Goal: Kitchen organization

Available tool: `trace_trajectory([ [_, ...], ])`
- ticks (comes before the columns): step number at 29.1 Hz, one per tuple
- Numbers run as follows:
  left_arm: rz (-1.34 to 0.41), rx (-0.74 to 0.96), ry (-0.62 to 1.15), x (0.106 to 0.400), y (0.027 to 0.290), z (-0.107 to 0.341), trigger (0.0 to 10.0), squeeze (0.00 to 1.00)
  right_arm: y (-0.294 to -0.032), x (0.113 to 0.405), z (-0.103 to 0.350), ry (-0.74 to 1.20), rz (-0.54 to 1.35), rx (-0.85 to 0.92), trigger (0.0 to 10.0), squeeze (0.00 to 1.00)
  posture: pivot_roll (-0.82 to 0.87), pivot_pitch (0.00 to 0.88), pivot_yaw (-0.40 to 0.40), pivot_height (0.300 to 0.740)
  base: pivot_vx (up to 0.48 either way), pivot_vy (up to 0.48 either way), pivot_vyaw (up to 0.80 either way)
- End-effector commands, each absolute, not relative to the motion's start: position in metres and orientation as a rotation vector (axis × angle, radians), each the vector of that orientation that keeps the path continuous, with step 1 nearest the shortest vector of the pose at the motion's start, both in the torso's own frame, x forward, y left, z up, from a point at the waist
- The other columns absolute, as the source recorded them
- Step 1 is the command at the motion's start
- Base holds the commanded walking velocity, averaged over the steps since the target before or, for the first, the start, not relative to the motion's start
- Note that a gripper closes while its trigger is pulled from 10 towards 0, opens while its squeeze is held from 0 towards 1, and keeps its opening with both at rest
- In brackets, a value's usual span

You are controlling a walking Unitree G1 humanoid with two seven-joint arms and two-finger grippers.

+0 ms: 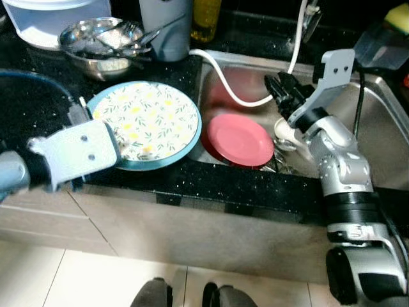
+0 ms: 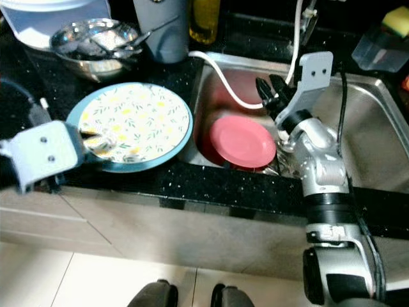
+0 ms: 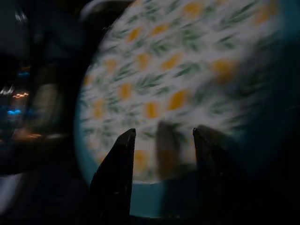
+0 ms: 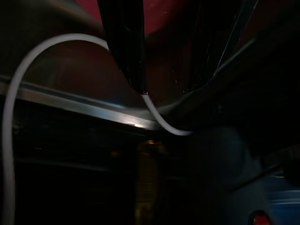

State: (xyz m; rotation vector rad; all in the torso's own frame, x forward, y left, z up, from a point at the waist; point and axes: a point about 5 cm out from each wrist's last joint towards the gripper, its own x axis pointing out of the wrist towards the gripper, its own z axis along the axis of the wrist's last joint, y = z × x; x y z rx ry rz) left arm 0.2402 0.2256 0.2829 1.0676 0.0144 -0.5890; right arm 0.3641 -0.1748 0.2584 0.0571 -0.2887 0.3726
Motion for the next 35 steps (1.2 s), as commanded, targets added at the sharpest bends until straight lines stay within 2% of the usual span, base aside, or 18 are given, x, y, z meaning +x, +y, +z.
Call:
trace_trajectory([
  [1,-0.548,1.155,0.008,0.246,0.227,0.283,10.0,0.0,-0.175,0.364,0.259,-0.284,0.375,0.056,10.0,0.0,0.32,0.09,-0.12,0.74,0.0,0.0,0.0],
  [4,-0.486,1.119,-0.018,0.258,0.231,0.281,10.0,0.0,-0.173,0.362,0.261,-0.294,0.373,0.066,10.0,0.0,0.31,0.085,-0.117,0.74,0.0,0.0,0.0],
  [9,-0.418,0.852,-0.066,0.277,0.232,0.278,10.0,0.0,-0.166,0.358,0.26,-0.301,0.386,0.084,10.0,0.0,0.3,0.082,-0.117,0.74,0.0,0.0,0.0],
  [12,-0.413,0.789,-0.08,0.282,0.23,0.279,10.0,0.0,-0.163,0.358,0.261,-0.303,0.392,0.085,10.0,0.0,0.3,0.082,-0.117,0.74,0.0,0.0,0.0],
  [13,-0.414,0.692,-0.086,0.287,0.228,0.278,10.0,0.0,-0.161,0.357,0.262,-0.306,0.397,0.087,10.0,0.0,0.3,0.082,-0.117,0.74,0.0,0.0,0.0],
  [14,-0.414,0.692,-0.086,0.287,0.228,0.278,10.0,0.0,-0.161,0.357,0.262,-0.306,0.397,0.087,10.0,0.0,0.3,0.082,-0.117,0.74,0.0,0.0,0.0],
  [15,-0.422,0.606,-0.096,0.292,0.224,0.277,10.0,0.0,-0.159,0.357,0.263,-0.308,0.401,0.088,10.0,0.0,0.29,0.074,-0.113,0.74,0.0,0.0,0.0],
  [16,-0.43,0.444,-0.071,0.297,0.222,0.276,10.0,0.0,-0.159,0.357,0.263,-0.31,0.406,0.087,10.0,0.0,0.28,0.07,-0.106,0.74,0.0,0.0,0.0],
  [18,-0.43,0.444,-0.071,0.297,0.222,0.276,10.0,0.0,-0.159,0.357,0.263,-0.31,0.406,0.087,10.0,0.0,0.28,0.07,-0.106,0.74,0.0,0.0,0.0],
  [22,-0.372,0.309,0.029,0.293,0.232,0.269,10.0,0.0,-0.161,0.355,0.263,-0.312,0.403,0.086,10.0,0.0,0.27,0.066,-0.091,0.74,0.0,0.0,0.0],
  [27,-0.224,0.195,0.283,0.269,0.252,0.213,10.0,0.0,-0.161,0.353,0.262,-0.31,0.398,0.102,10.0,0.0,0.29,0.061,-0.097,0.74,0.0,0.0,0.0],
  [29,-0.224,0.195,0.283,0.269,0.252,0.213,10.0,0.0,-0.161,0.353,0.262,-0.31,0.398,0.102,10.0,0.0,0.29,0.061,-0.097,0.74,0.0,0.0,0.0],
  [35,-0.192,0.123,0.346,0.273,0.247,0.196,10.0,0.0,-0.139,0.355,0.274,-0.343,0.48,0.126,10.0,0.0,0.3,0.06,-0.113,0.74,0.0,0.0,0.0],
])
